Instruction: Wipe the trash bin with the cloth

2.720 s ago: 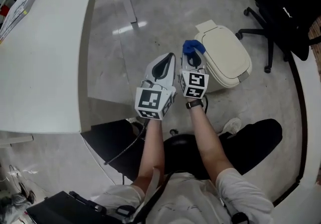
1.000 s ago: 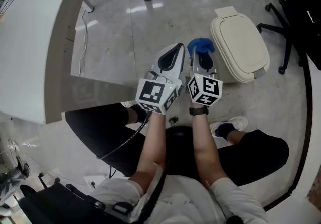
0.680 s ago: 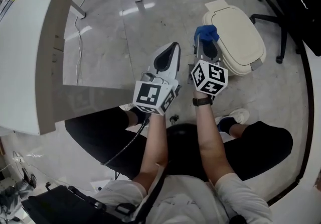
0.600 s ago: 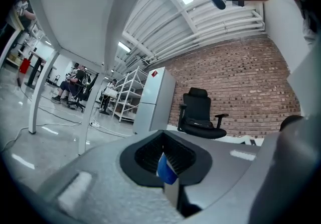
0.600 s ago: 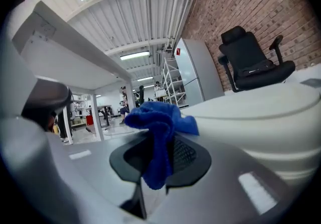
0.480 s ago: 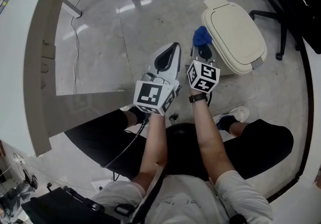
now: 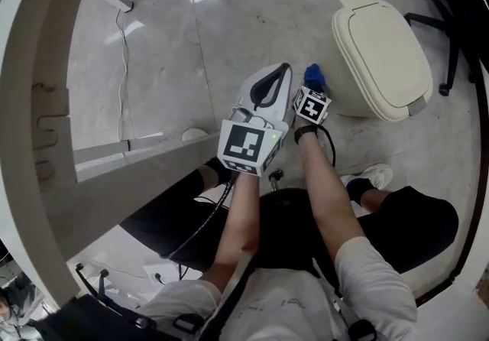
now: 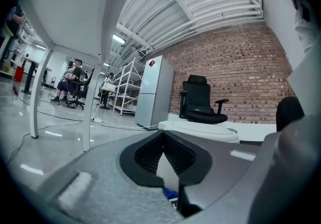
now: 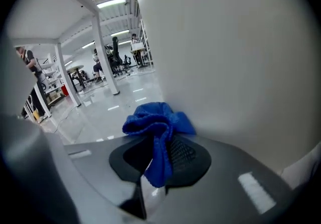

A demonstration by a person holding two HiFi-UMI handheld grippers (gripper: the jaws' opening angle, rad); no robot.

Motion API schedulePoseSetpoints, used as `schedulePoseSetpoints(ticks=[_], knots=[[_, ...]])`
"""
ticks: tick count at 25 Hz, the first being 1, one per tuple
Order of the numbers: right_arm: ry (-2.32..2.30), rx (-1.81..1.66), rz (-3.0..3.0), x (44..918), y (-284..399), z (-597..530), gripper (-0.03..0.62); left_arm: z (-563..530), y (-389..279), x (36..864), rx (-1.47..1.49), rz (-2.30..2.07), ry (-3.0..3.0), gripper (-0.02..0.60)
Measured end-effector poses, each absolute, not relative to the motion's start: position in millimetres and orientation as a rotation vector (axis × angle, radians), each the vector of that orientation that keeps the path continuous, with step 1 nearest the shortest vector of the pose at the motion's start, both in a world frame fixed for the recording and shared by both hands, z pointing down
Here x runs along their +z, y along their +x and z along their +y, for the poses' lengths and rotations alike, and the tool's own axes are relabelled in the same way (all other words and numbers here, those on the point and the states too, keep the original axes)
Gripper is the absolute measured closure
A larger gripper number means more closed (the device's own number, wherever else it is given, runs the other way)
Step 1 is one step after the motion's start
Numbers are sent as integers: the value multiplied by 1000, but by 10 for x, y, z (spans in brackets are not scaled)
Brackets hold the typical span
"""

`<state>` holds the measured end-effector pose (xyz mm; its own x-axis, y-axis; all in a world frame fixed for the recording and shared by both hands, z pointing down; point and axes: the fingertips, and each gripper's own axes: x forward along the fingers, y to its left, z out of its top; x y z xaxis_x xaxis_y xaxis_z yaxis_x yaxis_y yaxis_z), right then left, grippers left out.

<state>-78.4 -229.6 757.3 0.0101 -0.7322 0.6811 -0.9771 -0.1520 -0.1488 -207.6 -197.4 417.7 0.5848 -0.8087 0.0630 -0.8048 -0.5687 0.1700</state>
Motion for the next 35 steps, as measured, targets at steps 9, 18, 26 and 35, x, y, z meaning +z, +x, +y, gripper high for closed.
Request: schedulePoseSetpoints(ticks=[9, 18, 26, 35], knots=[[1805, 947, -1710, 7966, -651, -2204, 533, -2016, -2175, 4106, -45, -1353, 2638, 583], [1934, 757, -2212, 6036, -1257, -2034, 533, -1916, -2079, 3781, -104, -1343, 2654, 581], [2030, 216, -2503, 4162, -1289, -2004, 533, -1776, -2114, 3457, -195, -1356, 2667, 583], [2208, 770, -2406, 4694, -903, -2029, 533, -1804, -2135, 3553, -168, -1342, 2650, 583]])
